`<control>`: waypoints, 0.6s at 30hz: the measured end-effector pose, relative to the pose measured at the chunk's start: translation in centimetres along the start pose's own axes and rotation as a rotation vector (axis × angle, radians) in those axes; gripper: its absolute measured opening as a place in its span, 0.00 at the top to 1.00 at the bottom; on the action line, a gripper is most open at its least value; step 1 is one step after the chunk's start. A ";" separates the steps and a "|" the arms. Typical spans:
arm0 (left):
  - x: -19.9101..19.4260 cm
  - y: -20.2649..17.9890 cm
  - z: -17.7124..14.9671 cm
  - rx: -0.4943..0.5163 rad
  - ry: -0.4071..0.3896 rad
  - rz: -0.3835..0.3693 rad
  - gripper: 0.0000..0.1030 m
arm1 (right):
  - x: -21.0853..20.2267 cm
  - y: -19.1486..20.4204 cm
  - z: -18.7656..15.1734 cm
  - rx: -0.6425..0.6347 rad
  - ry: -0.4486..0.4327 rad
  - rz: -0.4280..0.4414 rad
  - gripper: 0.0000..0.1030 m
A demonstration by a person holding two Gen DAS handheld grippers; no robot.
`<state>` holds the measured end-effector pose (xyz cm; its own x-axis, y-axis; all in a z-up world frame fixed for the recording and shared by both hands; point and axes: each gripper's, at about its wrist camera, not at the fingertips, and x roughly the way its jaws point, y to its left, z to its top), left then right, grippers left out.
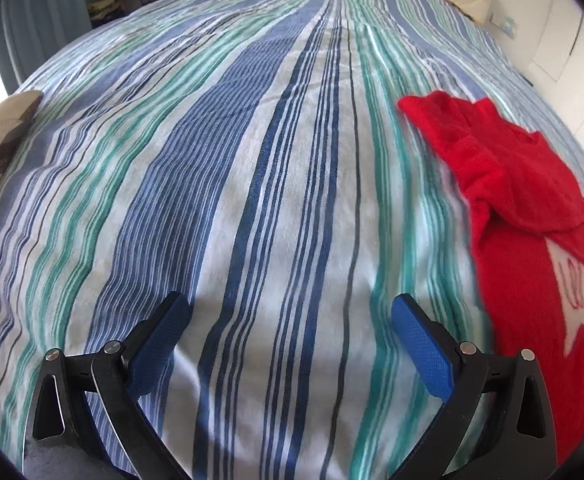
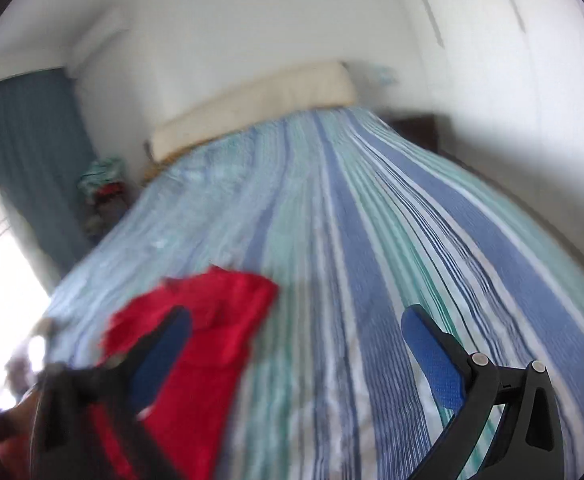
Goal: Fold small clothes
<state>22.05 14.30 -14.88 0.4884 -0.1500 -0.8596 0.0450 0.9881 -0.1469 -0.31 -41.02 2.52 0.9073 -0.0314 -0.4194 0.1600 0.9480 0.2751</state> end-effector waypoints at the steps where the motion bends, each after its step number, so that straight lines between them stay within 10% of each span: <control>1: -1.6 0.1 -0.6 0.002 0.008 -0.022 0.02 | -2.3 1.5 1.0 -0.063 0.008 0.073 0.00; 5: -9.6 -1.3 -5.2 0.058 0.031 -0.249 0.01 | -5.5 6.1 -1.2 -0.177 0.283 0.151 0.00; 8: -12.1 -3.2 -9.8 0.055 0.101 -0.398 0.01 | -4.1 7.8 -7.9 -0.007 0.513 0.241 0.00; 11: -11.0 -4.4 -12.7 -0.006 0.206 -0.456 0.04 | -0.8 9.8 -14.1 0.141 0.678 0.308 0.08; 13: -10.1 -5.2 -13.8 -0.011 0.259 -0.466 0.24 | 1.0 10.3 -16.5 0.194 0.753 0.287 0.15; 18: -9.1 -8.1 -14.4 0.061 0.317 -0.496 0.34 | 4.1 9.3 -18.5 0.337 0.810 0.271 0.23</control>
<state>4.71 7.16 -12.95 0.1121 -0.5877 -0.8013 0.2561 0.7962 -0.5482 -2.25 -26.46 -12.64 0.4005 0.5306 -0.7471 0.2017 0.7443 0.6367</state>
